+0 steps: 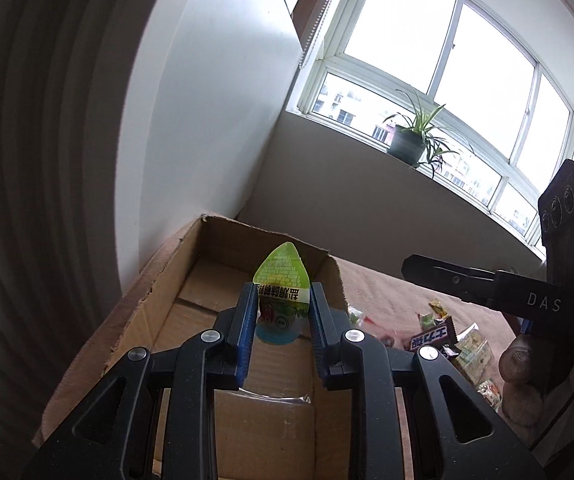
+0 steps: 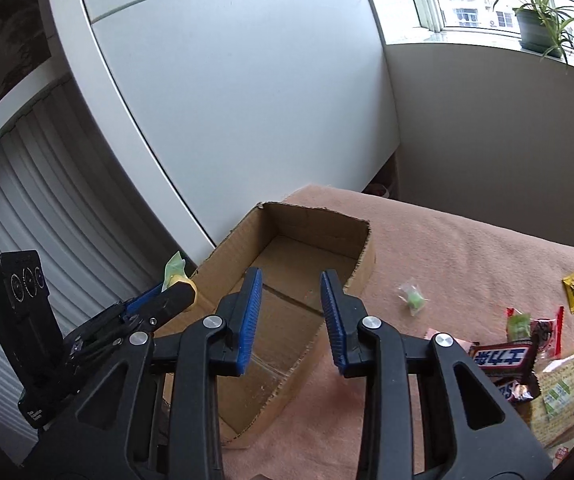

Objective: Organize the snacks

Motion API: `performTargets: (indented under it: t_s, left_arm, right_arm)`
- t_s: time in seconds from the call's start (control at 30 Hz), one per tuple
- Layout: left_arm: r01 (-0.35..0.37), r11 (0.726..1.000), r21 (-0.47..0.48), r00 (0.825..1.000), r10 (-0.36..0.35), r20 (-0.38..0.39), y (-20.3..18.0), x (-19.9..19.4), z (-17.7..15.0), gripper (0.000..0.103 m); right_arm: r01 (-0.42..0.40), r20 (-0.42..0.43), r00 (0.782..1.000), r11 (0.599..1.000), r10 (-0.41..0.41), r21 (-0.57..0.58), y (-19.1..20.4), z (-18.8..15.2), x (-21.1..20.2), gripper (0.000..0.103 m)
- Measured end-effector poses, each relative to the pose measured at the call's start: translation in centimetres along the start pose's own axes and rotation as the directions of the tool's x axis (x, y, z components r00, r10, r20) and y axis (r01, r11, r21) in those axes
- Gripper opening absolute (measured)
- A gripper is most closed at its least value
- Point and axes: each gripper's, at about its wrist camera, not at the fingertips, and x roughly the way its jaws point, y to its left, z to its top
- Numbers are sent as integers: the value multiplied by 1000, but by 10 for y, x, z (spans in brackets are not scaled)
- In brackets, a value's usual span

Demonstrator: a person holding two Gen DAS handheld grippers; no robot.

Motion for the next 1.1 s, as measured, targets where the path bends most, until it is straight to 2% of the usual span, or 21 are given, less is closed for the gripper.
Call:
performTargets:
  t_s: [0.1, 0.23, 0.27, 0.33, 0.37, 0.4, 0.47, 0.63, 0.93, 1.1]
  left_arm:
    - [-16, 1000, -8, 1000, 16, -15, 6, 5, -2, 23]
    - [-39, 999, 9, 999, 39, -30, 9, 4, -5, 24]
    - [-40, 999, 3, 999, 41, -30, 9, 6, -4, 25]
    - [-35, 999, -4, 999, 35, -36, 10, 5, -5, 28]
    - [-41, 999, -7, 999, 41, -33, 7, 6, -3, 30]
    - [-44, 999, -11, 999, 44, -32, 7, 5, -3, 37]
    - [-33, 999, -22, 999, 32, -31, 7, 6, -2, 45]
    - [-6, 1000, -7, 1000, 6, -14, -5, 2, -1, 45]
    - [73, 996, 48, 997, -72, -33, -48, 12, -2, 45]
    - [119, 989, 83, 992, -114, -62, -80, 22, -5, 45]
  right_arm:
    - [-16, -34, 999, 1000, 15, -25, 10, -1, 20, 31]
    - [19, -28, 999, 999, -21, -39, 10, -1, 23, 33]
    - [25, -29, 999, 999, -26, -43, 9, -1, 21, 36]
    - [33, -27, 999, 998, -34, -45, 1, 0, 12, 57]
    - [46, -13, 999, 998, -47, -39, -4, 0, 6, 61]
    - [65, 2, 998, 997, -65, -32, -10, -1, 0, 64]
    - [90, 16, 996, 996, -90, -10, -25, 0, -10, 64]
    - [137, 36, 990, 990, -138, 37, -52, -2, -34, 64]
    - [205, 85, 973, 971, -216, 120, -104, -4, -91, 64]
    - [245, 60, 965, 959, -256, 145, -136, -15, -115, 64]
